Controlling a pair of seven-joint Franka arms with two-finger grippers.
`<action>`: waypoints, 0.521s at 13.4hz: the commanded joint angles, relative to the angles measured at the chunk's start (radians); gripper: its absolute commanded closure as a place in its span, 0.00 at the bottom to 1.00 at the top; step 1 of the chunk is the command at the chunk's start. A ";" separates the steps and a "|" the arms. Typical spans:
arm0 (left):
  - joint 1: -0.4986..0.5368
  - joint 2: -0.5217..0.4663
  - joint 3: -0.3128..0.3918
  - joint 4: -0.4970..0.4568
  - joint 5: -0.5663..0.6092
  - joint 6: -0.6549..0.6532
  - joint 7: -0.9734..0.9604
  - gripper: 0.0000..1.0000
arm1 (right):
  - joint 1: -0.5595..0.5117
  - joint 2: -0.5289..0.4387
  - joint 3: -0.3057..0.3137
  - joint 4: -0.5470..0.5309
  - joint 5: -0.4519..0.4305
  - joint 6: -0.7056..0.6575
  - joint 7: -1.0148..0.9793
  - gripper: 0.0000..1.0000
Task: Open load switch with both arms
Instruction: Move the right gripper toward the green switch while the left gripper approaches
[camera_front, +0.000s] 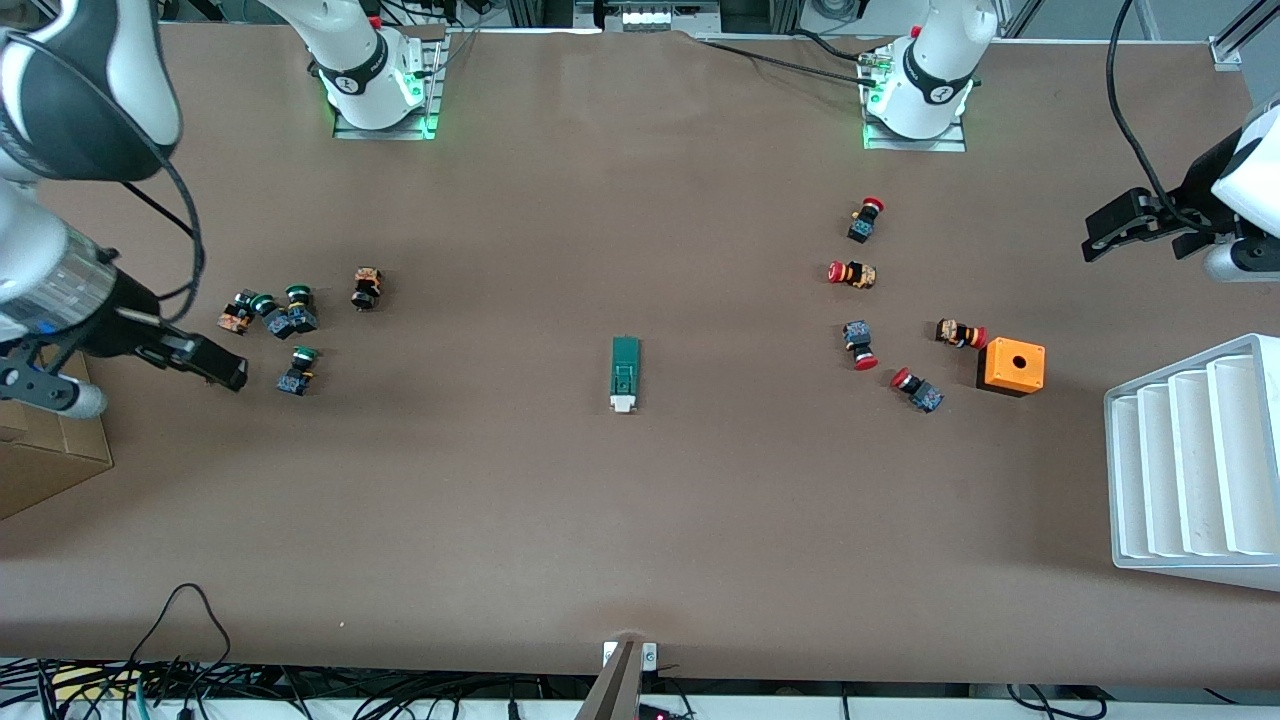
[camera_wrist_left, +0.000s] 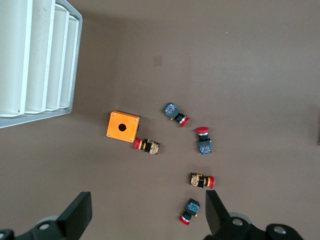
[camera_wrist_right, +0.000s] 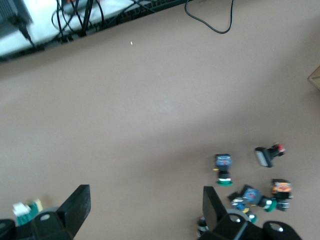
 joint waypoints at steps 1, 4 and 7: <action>0.010 -0.024 -0.007 -0.031 0.011 0.017 0.024 0.00 | 0.015 0.025 -0.001 0.031 0.018 0.011 0.146 0.01; 0.012 -0.023 -0.007 -0.031 0.011 0.017 0.024 0.00 | 0.006 0.072 -0.004 0.031 0.173 0.023 0.139 0.01; 0.012 -0.023 -0.007 -0.030 0.011 0.017 0.024 0.00 | 0.015 0.124 -0.003 0.029 0.179 0.012 0.144 0.01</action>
